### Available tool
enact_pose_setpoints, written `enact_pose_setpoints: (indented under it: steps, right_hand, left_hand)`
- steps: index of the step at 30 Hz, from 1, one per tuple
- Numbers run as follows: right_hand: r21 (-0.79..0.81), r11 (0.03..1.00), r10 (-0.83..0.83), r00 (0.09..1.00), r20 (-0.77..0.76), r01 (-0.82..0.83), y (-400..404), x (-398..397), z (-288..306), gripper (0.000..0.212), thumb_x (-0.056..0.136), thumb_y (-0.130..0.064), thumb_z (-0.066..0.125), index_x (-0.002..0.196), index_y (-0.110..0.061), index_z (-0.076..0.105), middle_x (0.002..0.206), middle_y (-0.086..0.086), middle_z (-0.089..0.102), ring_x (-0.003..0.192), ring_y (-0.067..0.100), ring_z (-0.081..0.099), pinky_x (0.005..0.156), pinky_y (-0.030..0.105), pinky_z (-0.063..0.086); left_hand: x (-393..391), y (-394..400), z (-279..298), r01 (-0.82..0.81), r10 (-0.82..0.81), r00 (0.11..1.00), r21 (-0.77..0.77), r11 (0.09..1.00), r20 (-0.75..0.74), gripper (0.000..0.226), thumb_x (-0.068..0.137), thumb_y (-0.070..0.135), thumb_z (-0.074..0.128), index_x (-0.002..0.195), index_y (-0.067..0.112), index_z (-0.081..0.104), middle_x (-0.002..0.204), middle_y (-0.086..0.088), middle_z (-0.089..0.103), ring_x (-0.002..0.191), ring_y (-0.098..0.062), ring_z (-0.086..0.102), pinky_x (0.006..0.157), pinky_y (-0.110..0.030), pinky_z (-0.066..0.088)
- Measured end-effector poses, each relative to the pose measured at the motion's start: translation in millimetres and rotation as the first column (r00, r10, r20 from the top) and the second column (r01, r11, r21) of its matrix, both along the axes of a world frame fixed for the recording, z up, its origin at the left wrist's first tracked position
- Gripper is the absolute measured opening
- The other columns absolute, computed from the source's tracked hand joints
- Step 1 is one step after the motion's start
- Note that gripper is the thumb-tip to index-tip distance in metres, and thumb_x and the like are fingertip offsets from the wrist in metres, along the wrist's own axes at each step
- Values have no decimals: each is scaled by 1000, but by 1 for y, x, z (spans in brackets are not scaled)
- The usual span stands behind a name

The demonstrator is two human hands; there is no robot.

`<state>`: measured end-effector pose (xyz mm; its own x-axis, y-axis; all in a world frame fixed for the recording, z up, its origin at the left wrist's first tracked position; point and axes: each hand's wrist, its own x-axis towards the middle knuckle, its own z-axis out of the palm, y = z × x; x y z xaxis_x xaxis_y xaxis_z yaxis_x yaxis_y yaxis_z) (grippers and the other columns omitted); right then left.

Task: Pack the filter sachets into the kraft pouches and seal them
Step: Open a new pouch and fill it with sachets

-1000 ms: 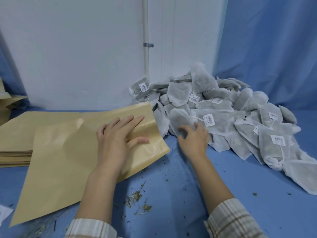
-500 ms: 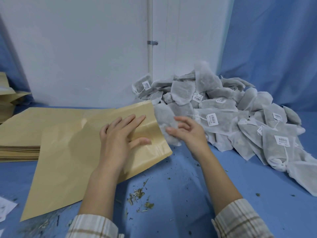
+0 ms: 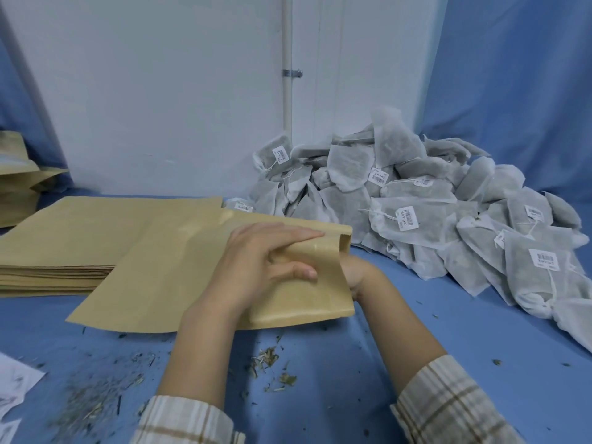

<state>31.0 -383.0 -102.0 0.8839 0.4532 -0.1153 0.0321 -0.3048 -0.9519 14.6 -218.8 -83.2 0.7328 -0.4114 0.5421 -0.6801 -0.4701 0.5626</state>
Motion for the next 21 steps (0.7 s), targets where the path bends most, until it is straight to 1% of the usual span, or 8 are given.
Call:
enact_pose_setpoints:
  steps: [3,5,7,9,11,15,18,21]
  right_hand:
    - [62,990,-130,989,76,125,10,0,12,27,96,-2,42,80,-24,47,78,-4,51,67,1,58,50,3,43]
    - [122,940,-335,928,162,318,15,7,17,23,95,0,42,75,-3,53,72,13,55,74,24,58,56,10,43]
    - [250,838,-536,818,210,485,16,14,12,19,89,-3,49,76,4,61,66,12,60,67,22,59,60,24,42]
    - [341,661,-747,633,205,669,11,23,-1,20,87,-14,53,71,-15,64,58,-7,56,57,8,54,57,23,41]
    - [242,510,-850,441,288,825,6,31,-13,7,86,-27,56,88,-21,60,76,-8,57,72,11,53,63,24,37]
    - [19,555,-812,537,228,832,15,50,-31,60,75,-49,69,115,-14,42,94,0,53,77,15,48,52,25,32]
    - [-8,500,-832,483,273,866,26,58,-38,49,80,-35,69,112,-10,42,88,1,52,72,16,45,48,24,30]
    - [179,467,-871,415,264,866,23,59,-41,23,87,-15,56,109,-12,50,81,-4,57,65,7,46,46,15,31]
  left_hand:
    - [1,6,4,-64,65,998,-19,998,24,47,59,53,64,107,50,60,108,36,58,114,4,46,107,-39,31]
    - [3,10,5,-106,108,993,-44,993,42,47,62,48,67,109,44,65,109,27,64,113,-9,54,104,-45,35]
    - [5,15,5,-133,138,988,-62,989,76,45,66,45,68,110,37,68,94,26,65,96,-11,59,96,-51,39]
    - [7,21,0,-171,177,981,-76,982,81,43,68,46,64,110,36,68,83,29,60,91,-12,57,95,-55,38]
    - [10,27,-7,-237,245,967,-99,966,72,41,69,47,59,109,42,65,85,29,61,102,-9,52,105,-49,29]
    - [11,34,-12,-375,381,923,-98,922,51,53,63,50,66,115,42,63,109,19,65,118,-14,47,108,-38,22]
    - [12,35,-14,-398,401,915,-54,916,41,61,62,55,65,121,39,62,111,4,66,110,-29,51,104,-48,29]
    - [12,36,-17,-410,411,911,-34,912,40,66,61,61,60,123,38,60,117,5,65,114,-28,50,105,-48,28]
